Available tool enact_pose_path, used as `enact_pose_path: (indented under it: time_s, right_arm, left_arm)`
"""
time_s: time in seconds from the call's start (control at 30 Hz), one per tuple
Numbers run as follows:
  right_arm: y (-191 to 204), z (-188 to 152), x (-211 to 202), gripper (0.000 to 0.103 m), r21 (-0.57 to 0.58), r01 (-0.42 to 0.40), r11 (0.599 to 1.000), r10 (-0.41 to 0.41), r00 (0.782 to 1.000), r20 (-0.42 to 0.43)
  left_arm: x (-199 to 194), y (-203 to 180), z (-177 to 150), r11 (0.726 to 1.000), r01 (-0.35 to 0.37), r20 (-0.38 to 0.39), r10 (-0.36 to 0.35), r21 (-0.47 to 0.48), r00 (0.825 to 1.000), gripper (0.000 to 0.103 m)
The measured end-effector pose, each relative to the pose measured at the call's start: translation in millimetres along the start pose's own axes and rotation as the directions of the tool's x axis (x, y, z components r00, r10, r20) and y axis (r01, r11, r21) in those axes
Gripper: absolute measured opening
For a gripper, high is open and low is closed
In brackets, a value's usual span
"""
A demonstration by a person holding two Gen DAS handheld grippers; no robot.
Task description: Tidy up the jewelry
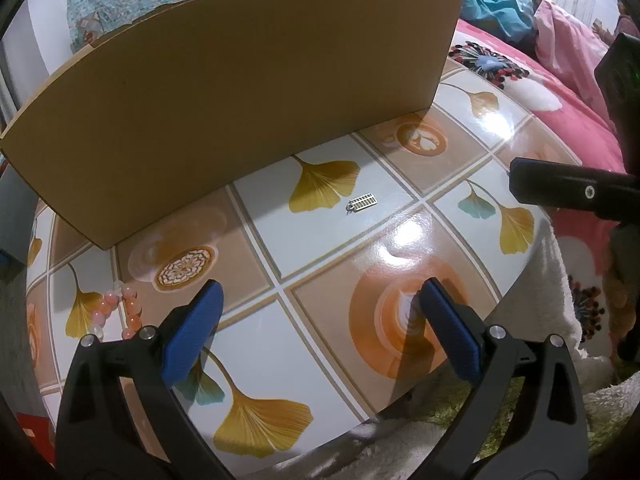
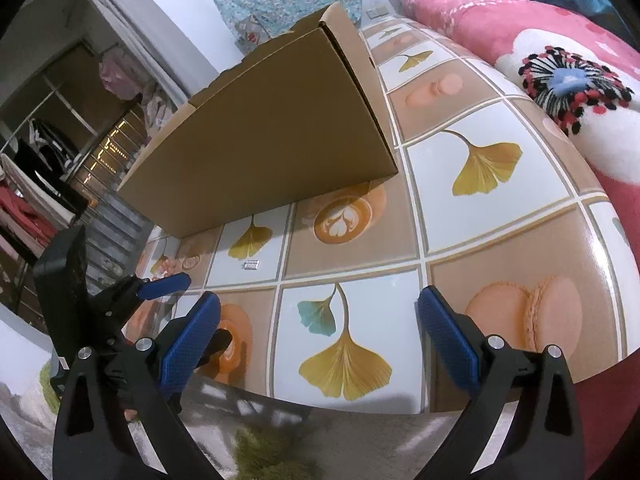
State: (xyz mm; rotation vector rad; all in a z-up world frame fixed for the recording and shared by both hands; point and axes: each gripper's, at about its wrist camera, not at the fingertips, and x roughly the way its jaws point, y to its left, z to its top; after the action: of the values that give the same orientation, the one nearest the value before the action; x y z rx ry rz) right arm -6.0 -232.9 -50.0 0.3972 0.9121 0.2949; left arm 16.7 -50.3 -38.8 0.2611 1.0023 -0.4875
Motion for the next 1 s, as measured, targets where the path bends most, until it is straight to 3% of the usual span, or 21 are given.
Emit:
enact_pose_path:
  time_s: [0.5, 0.87, 1.0]
  right_arm:
    - [7.3, 5.8, 5.3, 0.097, -0.008, 0.057, 0.998, -0.057, 0.997, -0.059]
    - [-1.8, 8.9, 3.6, 0.097, 0.043, -0.008, 0.999, 0.011, 0.998, -0.063]
    - [-0.4, 9.3, 4.1, 0.097, 0.032, 0.004, 0.999, -0.002, 0.998, -0.067]
  left_arm:
    - [5.0, -2.8, 5.5, 1.000, -0.006, -0.028, 0.005, -0.009, 1.000, 0.096]
    - [4.8, -2.7, 5.3, 1.000, -0.015, -0.028, 0.014, -0.025, 1.000, 0.096]
    - [4.6, -3.0, 6.2, 0.999, -0.019, -0.031, 0.018, -0.029, 0.999, 0.096]
